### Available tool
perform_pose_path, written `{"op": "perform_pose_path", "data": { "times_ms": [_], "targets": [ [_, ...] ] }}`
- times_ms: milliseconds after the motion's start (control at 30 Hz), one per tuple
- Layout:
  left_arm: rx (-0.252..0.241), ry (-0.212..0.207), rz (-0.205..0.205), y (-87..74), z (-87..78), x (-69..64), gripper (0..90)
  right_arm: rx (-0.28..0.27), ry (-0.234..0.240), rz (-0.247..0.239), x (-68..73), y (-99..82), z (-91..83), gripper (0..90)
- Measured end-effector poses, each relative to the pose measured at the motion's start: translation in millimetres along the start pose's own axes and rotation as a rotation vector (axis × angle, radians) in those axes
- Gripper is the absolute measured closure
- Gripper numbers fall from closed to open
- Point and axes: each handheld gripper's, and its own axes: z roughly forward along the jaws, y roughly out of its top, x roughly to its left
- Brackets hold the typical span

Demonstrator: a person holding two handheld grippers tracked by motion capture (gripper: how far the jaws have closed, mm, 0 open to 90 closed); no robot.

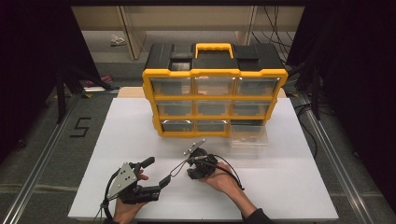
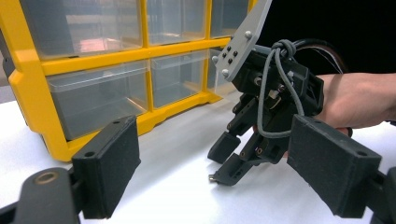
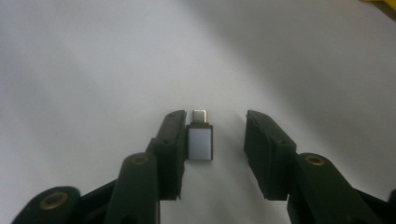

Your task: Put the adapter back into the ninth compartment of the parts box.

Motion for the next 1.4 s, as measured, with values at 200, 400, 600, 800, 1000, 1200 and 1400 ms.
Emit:
{"op": "perform_pose_path", "data": {
  "times_ms": [200, 400, 600, 800, 1000, 1200, 1400],
  "targets": [
    [0.002, -0.002, 0.001, -0.2, 0.5, -0.1, 16.6, 0.022, 0.006, -0.024, -0.2, 0.7, -1.4, 69.0],
    [0.002, -0.004, 0.003, -0.4, 0.3, -0.1, 16.8, 0.023, 0.005, -0.026, -0.1, 0.6, -1.8, 76.3],
    [0.001, -0.005, 0.002, -0.5, 0.6, -0.3, 16.8, -0.017, 0.002, -0.039, -3.4, 0.4, -12.2, 76.4],
    [0.003, -0.006, 0.002, -0.7, 0.7, -0.7, 16.9, -0.075, -0.011, -0.045, -6.5, -0.7, -25.2, 76.4],
    [0.006, -0.006, 0.004, -1.1, 1.1, -0.4, 16.9, -0.132, -0.009, -0.042, -10.7, -4.4, -36.1, 76.4],
    [0.01, -0.006, 0.003, -1.3, 1.4, -0.4, 16.9, -0.211, 0.001, -0.029, -14.3, -12.1, -50.1, 76.4],
    [0.005, -0.008, 0.005, -0.5, 1.1, -0.9, 16.9, -0.253, 0.001, -0.042, -15.0, -15.1, -61.5, 76.4]
  ]
}}
